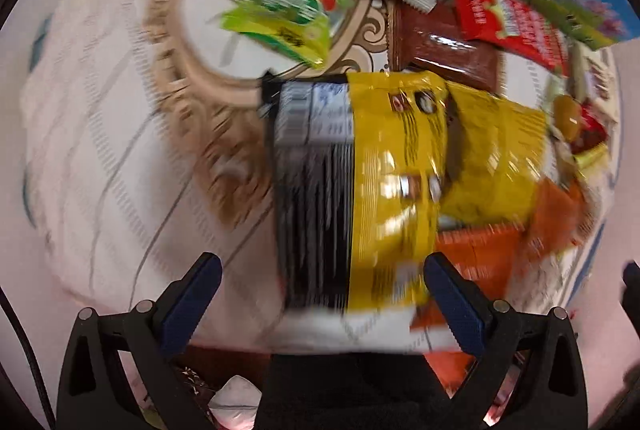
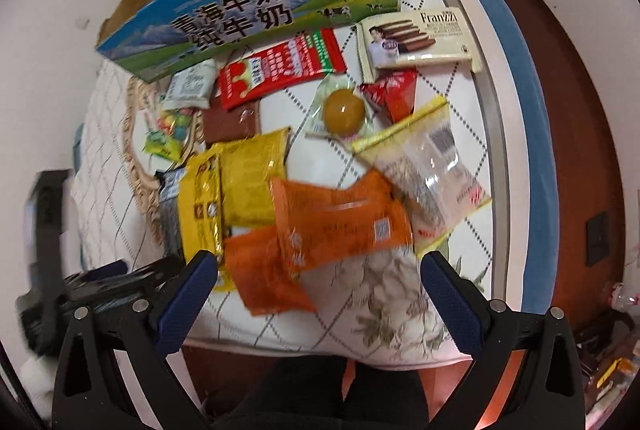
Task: Organize snacks
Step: 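Grasp the black-and-yellow bag with the left tool while the right tool grasps a yellow packet, then carry both packets into the cardboard box and open both tools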
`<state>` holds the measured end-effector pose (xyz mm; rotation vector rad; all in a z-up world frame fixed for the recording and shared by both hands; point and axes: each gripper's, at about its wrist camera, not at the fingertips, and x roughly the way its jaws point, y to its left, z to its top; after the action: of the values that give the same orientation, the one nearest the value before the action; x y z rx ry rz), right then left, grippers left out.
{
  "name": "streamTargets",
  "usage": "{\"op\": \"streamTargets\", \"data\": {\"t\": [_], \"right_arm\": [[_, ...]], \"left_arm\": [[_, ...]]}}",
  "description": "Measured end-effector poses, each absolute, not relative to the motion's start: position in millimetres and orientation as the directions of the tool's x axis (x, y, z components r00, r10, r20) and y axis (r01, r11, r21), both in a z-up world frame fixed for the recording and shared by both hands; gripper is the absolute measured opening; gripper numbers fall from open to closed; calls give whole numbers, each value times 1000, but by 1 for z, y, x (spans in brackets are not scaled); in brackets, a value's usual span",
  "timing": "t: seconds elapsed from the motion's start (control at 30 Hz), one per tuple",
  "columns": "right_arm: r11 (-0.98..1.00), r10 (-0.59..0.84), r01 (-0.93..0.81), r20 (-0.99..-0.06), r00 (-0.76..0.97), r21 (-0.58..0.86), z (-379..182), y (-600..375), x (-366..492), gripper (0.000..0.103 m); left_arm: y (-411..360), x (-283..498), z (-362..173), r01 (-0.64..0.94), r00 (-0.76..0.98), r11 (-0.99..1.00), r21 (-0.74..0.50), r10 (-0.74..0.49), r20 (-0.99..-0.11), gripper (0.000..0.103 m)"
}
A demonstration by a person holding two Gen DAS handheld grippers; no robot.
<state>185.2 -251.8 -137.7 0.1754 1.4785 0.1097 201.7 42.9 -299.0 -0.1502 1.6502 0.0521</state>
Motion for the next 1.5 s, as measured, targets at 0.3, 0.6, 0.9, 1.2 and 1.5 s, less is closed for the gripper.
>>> {"op": "streamTargets", "data": {"t": [0.3,0.6,0.9,1.2,1.5], "right_arm": [[990,114,78,-993,21,116,-164,-221,219,101],[996,85,6,-996,-18,85,-210,-162,248,94],[998,49,-30,-994,-94,52,-249,-142,258,64],[988,107,-103,-993,-59,112,-214,-143,265,51],[956,264,-139,-964,27,258,-111,-162,276,51]], "left_arm": [[50,213,-318,-59,-89,988,-140,-145,-985,89],[99,207,-316,-107,-109,983,-149,-161,-981,91],[89,190,-312,-138,-67,986,-95,-105,-992,89],[114,171,-269,-201,0,974,-101,-103,-995,86],[112,180,-167,-159,181,966,-204,-175,-968,86]]}}
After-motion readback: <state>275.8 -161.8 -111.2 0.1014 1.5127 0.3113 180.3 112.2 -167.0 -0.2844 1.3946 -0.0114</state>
